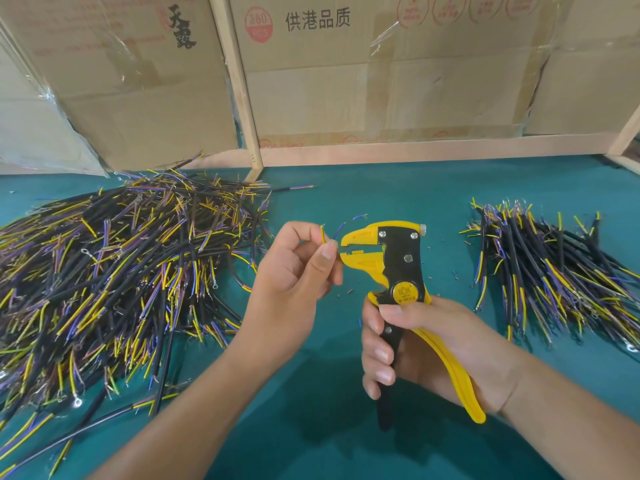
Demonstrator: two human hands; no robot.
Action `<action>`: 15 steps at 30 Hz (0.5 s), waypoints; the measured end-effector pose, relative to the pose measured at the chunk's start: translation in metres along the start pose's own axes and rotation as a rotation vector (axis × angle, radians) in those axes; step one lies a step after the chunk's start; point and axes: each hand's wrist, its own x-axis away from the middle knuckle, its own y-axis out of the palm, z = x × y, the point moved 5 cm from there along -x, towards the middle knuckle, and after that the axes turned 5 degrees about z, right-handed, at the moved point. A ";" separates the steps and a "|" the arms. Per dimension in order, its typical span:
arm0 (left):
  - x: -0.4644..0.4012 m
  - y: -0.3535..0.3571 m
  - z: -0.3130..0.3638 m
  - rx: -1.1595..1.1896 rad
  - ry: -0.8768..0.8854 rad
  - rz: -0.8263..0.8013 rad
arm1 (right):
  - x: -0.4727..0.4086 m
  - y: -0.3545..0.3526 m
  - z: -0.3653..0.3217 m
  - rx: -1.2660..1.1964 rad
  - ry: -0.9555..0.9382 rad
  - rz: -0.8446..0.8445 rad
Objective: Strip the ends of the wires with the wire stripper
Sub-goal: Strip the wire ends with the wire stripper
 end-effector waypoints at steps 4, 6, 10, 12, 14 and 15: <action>0.000 0.001 0.000 -0.027 0.007 -0.019 | 0.000 0.000 0.001 -0.017 0.017 0.052; 0.000 0.002 0.000 -0.030 0.005 -0.023 | 0.000 0.000 0.001 -0.015 0.019 0.084; 0.001 0.004 0.000 -0.045 0.011 -0.022 | 0.001 0.002 0.000 0.002 0.023 0.123; 0.001 0.004 -0.001 -0.045 0.013 -0.025 | 0.001 0.002 -0.001 0.012 0.024 0.140; 0.001 0.004 -0.001 -0.049 0.014 -0.030 | 0.002 0.002 -0.003 0.021 0.022 0.163; 0.002 0.004 -0.001 -0.046 0.009 -0.031 | 0.003 0.002 -0.004 0.030 0.022 0.181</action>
